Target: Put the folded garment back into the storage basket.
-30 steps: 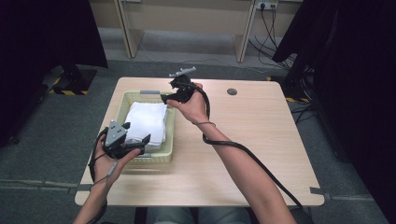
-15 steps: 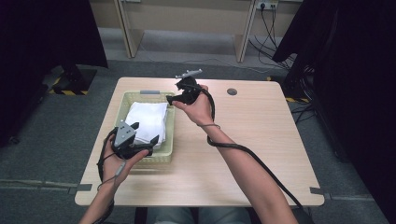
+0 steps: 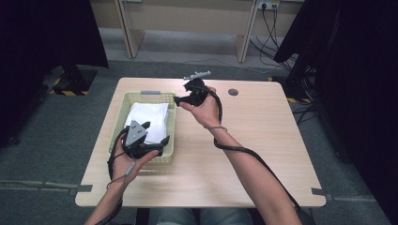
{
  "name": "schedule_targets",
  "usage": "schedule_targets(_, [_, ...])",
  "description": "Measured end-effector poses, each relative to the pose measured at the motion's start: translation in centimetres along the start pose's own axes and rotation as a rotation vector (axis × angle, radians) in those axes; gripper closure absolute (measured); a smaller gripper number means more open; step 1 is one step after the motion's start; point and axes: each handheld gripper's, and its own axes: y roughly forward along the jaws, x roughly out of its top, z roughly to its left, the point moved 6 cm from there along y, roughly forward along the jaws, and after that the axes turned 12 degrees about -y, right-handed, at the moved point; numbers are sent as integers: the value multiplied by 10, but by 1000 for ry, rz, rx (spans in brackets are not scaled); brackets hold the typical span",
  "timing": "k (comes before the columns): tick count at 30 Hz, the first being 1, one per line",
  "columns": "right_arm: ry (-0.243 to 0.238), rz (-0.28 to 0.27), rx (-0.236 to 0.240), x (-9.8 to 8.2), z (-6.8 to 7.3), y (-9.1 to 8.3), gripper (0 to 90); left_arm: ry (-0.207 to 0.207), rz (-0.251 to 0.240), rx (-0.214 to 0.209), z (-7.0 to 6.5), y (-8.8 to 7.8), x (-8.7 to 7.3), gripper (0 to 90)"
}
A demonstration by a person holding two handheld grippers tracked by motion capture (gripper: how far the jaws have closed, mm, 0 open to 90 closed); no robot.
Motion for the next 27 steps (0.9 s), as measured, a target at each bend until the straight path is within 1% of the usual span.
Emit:
schedule_targets(5, [22,-8,-8,-4,-6,-4,183,8,2,-14,-4,5,2,128])
schedule_targets(6, [15,-3,-10,-5,-7,-5,183,7,0,-16,-5,6,2,128])
schedule_targets(12, [16,-7,-24,-9,-13,-13,182,11,-2,-34,-13,10,2,128])
schedule_targets(21, [33,-10,-27,-20,-21,-18,181,32,6,-64,-24,18,2,129])
schedule_targets(27, [46,-12,-41,-29,-28,-24,181,33,6,-79,-31,22,2,129])
